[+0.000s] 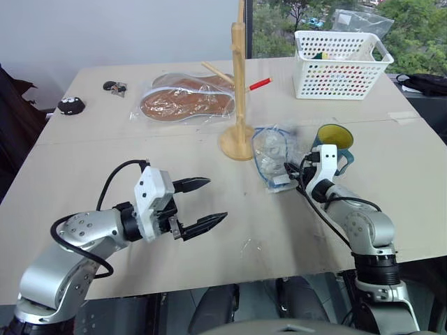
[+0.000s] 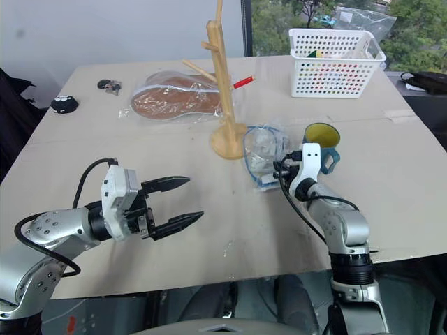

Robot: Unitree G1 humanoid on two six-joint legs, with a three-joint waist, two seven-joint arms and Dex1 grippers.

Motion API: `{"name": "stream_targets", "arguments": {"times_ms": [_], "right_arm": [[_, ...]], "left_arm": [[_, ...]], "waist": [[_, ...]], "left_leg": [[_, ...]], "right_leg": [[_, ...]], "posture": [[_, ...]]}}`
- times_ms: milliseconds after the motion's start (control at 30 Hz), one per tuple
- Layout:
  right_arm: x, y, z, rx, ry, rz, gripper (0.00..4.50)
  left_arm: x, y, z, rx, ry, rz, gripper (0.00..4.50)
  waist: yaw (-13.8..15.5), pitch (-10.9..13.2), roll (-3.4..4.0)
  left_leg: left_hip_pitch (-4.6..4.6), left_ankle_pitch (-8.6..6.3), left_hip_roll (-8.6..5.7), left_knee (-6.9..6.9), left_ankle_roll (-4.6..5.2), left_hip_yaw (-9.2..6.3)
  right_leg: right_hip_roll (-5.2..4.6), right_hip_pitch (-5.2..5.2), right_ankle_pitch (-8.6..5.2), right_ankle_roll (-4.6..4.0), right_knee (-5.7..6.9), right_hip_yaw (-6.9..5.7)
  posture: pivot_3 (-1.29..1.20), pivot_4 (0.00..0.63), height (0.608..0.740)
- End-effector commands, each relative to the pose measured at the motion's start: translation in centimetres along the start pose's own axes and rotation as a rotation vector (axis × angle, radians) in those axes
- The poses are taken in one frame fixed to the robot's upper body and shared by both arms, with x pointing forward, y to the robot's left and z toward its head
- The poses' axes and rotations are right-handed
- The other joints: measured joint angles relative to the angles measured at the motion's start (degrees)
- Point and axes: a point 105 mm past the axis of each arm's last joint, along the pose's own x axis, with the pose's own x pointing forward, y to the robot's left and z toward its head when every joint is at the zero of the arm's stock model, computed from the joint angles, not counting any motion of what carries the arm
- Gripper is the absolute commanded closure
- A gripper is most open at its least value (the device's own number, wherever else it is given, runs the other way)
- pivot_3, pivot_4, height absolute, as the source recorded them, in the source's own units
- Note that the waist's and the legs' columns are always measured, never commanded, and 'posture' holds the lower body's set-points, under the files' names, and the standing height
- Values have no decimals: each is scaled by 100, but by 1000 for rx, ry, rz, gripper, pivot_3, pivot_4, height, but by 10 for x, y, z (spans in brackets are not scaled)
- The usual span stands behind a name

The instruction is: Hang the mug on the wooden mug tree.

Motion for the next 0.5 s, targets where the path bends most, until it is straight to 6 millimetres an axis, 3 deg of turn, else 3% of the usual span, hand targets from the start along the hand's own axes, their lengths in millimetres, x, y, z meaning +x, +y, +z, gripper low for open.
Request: {"name": "stream_targets", "arguments": {"times_ms": [33,133,267,400,500], "right_arm": [[-32,34,23,-56,-42,263,4455],[-63,42,39,-89,-62,373,4455],[-86,42,69,-107,-128,390,4455],[-118,39,99,-148,-190,357,4455],[-147,25,131,-182,-296,244,4455]], "left_arm": [[-2,-1,15,29,-37,-48,0],[0,-3,23,33,-52,-102,0],[9,-5,40,34,-93,-170,0],[23,-11,51,58,-102,-267,0],[40,-12,59,75,-127,-313,0]], "waist": [[17,5,4],[39,7,3],[33,11,0],[60,15,-1],[81,18,-7]], "left_leg": [[-4,-1,1,0,2,0],[-14,-3,0,3,6,-6],[-19,-3,1,9,7,-10],[-23,-3,-2,12,7,-13],[-37,-2,-6,15,8,-21]], "right_leg": [[-1,-1,0,0,-3,0],[-3,0,0,2,-13,-8],[-2,-1,0,3,-13,-13],[-2,0,0,3,-8,-17],[-4,-1,0,3,-17,-23]], "posture": [[0,150,740],[0,150,740],[0,150,740],[0,150,740],[0,150,740]]}}
